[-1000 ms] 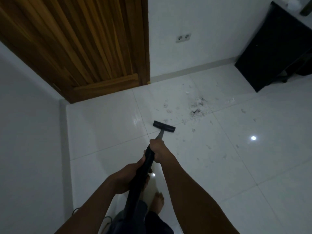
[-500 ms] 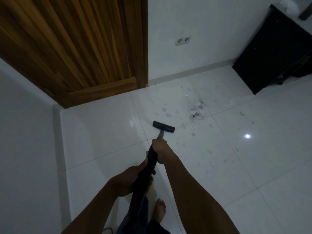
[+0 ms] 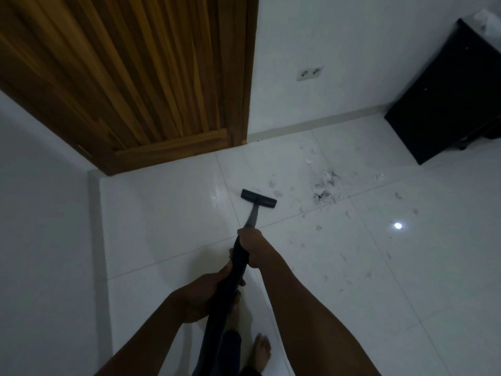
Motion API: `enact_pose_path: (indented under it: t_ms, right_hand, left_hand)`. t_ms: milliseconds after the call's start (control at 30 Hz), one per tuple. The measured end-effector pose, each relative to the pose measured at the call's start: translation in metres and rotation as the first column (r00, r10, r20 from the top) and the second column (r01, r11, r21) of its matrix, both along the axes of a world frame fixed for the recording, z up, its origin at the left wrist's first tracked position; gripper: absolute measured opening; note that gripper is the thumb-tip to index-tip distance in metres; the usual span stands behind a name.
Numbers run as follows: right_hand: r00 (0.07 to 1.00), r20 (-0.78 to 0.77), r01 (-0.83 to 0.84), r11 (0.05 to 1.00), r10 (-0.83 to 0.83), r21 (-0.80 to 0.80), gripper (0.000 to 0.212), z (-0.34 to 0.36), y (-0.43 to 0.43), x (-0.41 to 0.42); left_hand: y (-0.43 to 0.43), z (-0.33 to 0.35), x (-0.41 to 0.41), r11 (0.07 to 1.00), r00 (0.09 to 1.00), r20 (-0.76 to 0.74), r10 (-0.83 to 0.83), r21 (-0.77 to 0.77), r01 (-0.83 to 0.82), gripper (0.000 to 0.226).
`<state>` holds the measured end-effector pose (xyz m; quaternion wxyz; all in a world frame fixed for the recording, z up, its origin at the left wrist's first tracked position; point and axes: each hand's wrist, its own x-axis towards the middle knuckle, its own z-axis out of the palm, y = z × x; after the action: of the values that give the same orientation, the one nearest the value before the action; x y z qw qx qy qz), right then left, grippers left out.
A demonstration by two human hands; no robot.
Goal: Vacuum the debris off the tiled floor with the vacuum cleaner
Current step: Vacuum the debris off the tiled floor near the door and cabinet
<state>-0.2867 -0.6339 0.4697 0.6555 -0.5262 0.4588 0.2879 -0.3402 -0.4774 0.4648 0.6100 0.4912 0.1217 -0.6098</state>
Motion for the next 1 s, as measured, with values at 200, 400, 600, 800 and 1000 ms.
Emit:
enact_pose_path:
  t_ms: [200, 400, 600, 800, 1000]
  right_hand:
    - [0.999, 0.037, -0.019, 0.999, 0.018, 0.037, 0.023, -0.010, 0.009, 0.039]
    - [0.998, 0.058, -0.029, 1.000, 0.028, 0.006, 0.015, -0.023, 0.017, 0.062]
    - [1.000, 0.025, 0.009, 1.000, -0.010, 0.020, 0.020, -0.017, 0.019, 0.072]
    - [0.997, 0.064, 0.032, 0.999, -0.032, -0.008, 0.039, -0.013, 0.006, 0.107]
    - [1.000, 0.009, -0.027, 1.000, 0.027, 0.006, 0.023, -0.022, -0.014, 0.140]
  left_hand:
    - [0.008, -0.007, 0.028, 0.998, 0.998, 0.029, 0.062, -0.006, -0.062, 0.063]
    - [0.011, -0.015, 0.046, 0.994, 0.992, 0.069, 0.101, 0.021, -0.103, 0.064]
    - [0.010, -0.002, 0.063, 0.993, 0.988, 0.155, 0.026, 0.106, -0.043, 0.070]
    - [-0.006, 0.008, 0.094, 0.991, 0.981, 0.183, 0.056, 0.110, -0.077, 0.069]
    - [-0.023, 0.000, 0.129, 0.985, 0.985, 0.160, 0.064, 0.148, -0.088, 0.068]
